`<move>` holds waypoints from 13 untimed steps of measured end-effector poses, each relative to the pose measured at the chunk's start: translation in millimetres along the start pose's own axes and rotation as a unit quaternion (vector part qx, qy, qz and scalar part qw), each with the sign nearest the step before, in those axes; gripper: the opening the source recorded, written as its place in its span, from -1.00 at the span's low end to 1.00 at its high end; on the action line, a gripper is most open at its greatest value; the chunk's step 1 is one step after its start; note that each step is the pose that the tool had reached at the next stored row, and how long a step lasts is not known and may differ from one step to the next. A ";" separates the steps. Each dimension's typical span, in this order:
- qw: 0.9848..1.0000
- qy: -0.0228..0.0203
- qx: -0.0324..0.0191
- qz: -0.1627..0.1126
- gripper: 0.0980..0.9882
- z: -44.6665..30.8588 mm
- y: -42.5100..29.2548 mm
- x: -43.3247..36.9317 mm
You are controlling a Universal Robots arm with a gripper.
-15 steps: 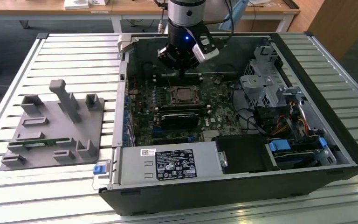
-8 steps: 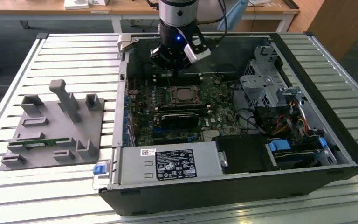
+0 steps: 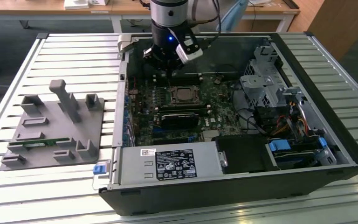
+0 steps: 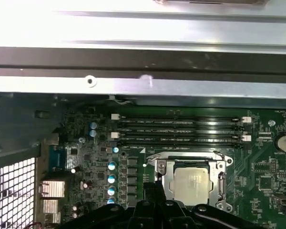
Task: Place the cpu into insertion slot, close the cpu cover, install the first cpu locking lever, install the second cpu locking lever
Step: 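Install the first cpu locking lever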
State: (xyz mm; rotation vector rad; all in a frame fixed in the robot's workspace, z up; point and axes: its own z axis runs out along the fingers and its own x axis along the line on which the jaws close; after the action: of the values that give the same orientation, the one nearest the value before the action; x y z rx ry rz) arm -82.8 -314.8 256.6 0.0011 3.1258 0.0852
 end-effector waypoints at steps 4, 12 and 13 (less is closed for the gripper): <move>1.000 0.000 0.000 0.000 -0.98 0.3 0.8 7.5; 1.000 0.000 0.000 0.000 -0.98 1.0 4.4 15.2; 1.000 0.000 0.000 0.000 -0.98 1.2 5.7 15.2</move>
State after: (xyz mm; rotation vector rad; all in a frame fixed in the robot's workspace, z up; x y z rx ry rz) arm -98.0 -309.1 255.4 0.0012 3.1259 0.0851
